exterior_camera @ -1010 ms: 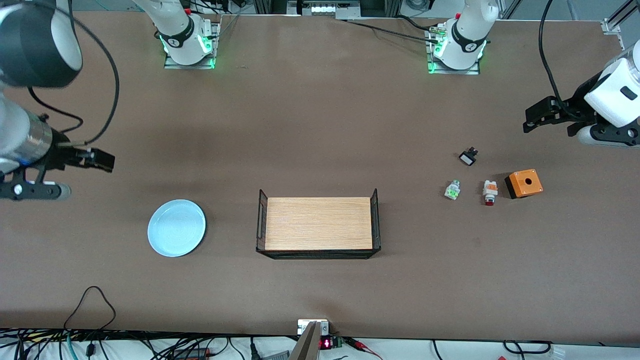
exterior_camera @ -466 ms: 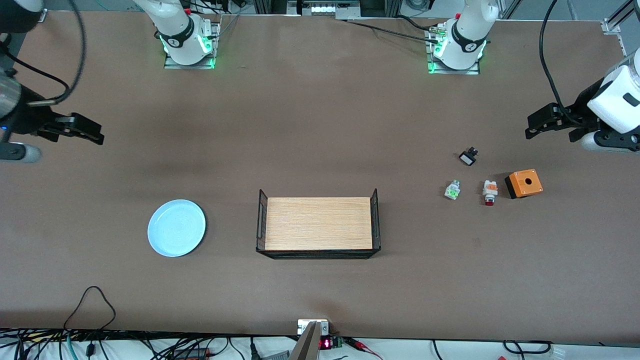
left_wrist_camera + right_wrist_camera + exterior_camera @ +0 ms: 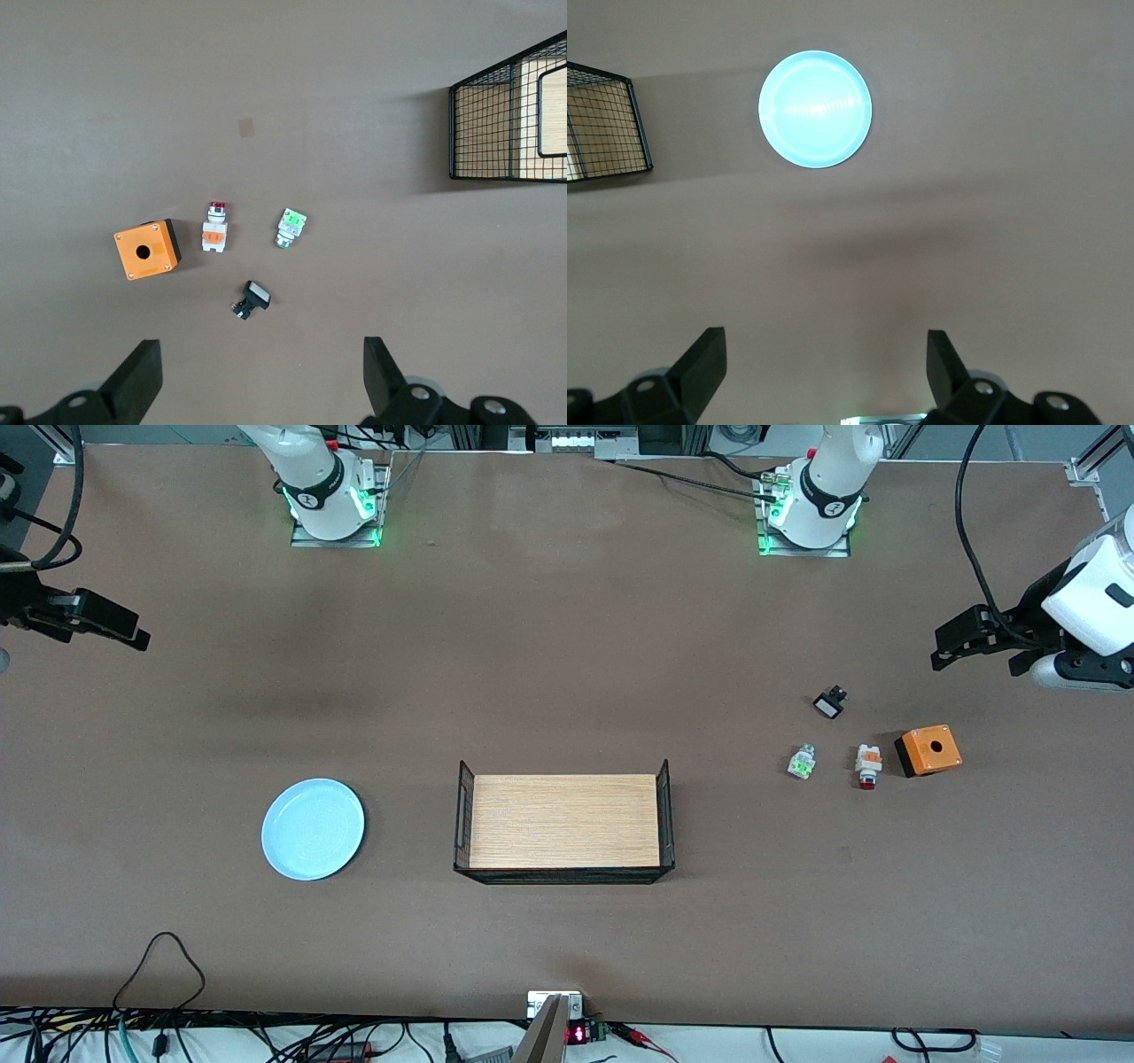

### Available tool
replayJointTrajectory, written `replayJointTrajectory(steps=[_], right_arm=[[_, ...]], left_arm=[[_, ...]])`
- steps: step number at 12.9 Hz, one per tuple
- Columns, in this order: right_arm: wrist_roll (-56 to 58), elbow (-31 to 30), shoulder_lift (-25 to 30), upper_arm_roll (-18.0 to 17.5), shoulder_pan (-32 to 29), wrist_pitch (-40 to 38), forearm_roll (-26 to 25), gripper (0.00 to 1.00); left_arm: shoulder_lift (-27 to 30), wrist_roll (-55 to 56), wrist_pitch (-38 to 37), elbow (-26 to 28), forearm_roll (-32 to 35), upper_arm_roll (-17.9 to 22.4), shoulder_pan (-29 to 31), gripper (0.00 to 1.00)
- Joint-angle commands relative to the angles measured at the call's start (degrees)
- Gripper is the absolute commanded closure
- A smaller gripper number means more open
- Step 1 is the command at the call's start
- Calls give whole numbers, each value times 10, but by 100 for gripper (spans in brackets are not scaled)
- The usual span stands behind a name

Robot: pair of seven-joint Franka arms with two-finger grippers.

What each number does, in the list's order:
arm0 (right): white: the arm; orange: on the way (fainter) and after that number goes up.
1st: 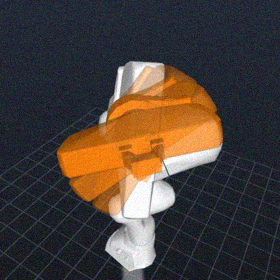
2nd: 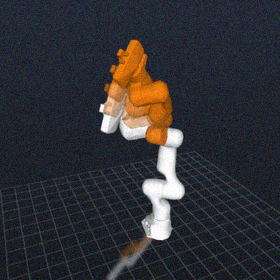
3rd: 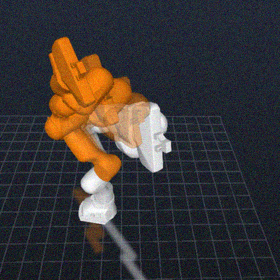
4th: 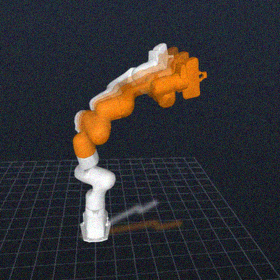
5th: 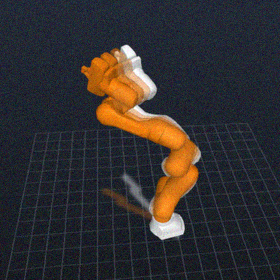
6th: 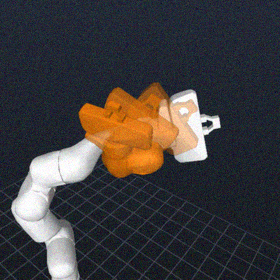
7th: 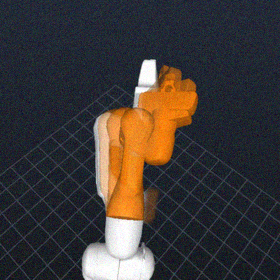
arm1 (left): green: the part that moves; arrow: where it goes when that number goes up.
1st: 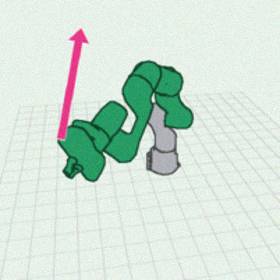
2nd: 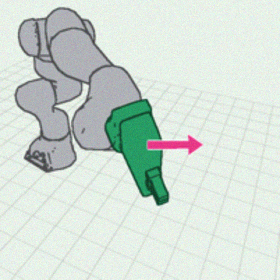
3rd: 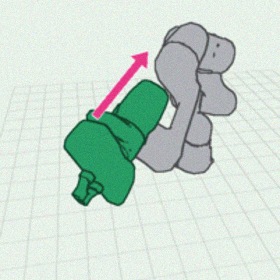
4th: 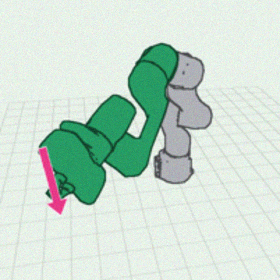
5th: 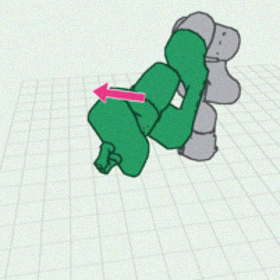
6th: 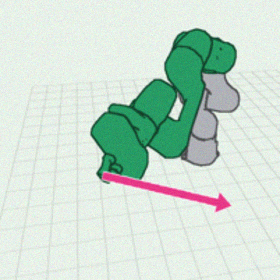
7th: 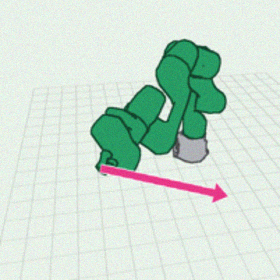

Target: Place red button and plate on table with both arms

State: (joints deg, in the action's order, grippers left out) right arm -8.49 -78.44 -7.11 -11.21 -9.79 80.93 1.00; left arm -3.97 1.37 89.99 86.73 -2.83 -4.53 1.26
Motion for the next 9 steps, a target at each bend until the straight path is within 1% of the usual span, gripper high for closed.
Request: replayJointTrajectory(steps=[1, 2, 3, 4, 5, 6, 9], right_arm=[[-1, -2, 14, 0, 2, -13, -1, 0], [1, -11, 17, 4, 5, -16, 0, 0], [2, -16, 18, 29, 27, -15, -2, 0], [-1, -30, 18, 83, 74, -9, -2, 0], [-1, -42, 18, 141, 118, 13, 1, 0], [1, -52, 18, 171, 142, 35, 1, 0], [-2, -69, 46, 172, 145, 41, -5, 0]], left_arm=[[19, 3, -7, 16, -9, -4, 5, 0], [19, 2, -7, 15, -9, -4, 4, 0], [19, 1, -5, 15, -9, -4, 4, 0], [19, 1, -6, 15, -8, -5, 4, 0], [19, 1, -6, 15, -8, -7, 4, 0], [18, 1, -5, 15, -8, -7, 4, 0], [18, 1, -4, 16, -9, -7, 5, 0]])
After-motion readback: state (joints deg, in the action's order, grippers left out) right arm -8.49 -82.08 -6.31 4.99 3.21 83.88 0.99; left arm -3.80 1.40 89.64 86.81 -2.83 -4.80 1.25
